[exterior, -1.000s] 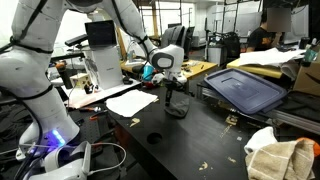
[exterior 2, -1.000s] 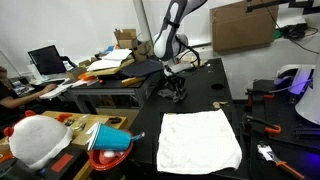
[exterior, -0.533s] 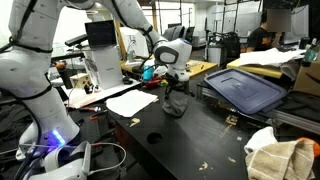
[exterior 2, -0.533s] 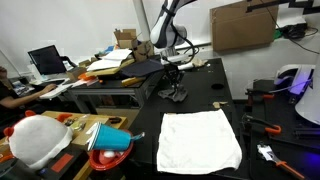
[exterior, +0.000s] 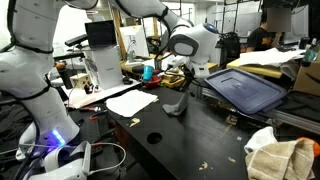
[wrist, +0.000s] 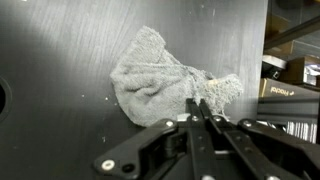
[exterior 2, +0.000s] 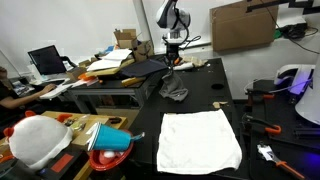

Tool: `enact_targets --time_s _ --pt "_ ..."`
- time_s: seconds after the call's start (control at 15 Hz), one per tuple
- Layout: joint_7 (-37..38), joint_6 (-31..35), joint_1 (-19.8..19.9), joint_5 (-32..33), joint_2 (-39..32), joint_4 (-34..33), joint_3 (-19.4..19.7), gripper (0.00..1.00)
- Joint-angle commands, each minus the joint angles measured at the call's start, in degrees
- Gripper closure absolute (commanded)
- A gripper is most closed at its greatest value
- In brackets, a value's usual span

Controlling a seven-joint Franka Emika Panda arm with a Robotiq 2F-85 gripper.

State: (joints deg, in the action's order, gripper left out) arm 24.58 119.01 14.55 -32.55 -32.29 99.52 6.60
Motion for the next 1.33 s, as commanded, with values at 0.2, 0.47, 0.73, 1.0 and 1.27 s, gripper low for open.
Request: enact_targets --time_s 0.2,0.47,0.73,1.0,1.27 --pt "4.0 13.1 -0.9 -1.3 -2.5 -1.8 2.0 0.64" --pt "4.3 20.4 -2.1 -0.7 -2.3 -0.2 1.6 0.35" --pt "3.9 17.0 -1.9 -0.7 -2.6 -1.1 0.3 0.05" --pt "1.3 6.6 -1.1 0.6 -3.8 -3.6 -0.7 0.0" --pt "0.2 0.5 -1.5 3.3 -5.3 -6.4 -0.3 0.0"
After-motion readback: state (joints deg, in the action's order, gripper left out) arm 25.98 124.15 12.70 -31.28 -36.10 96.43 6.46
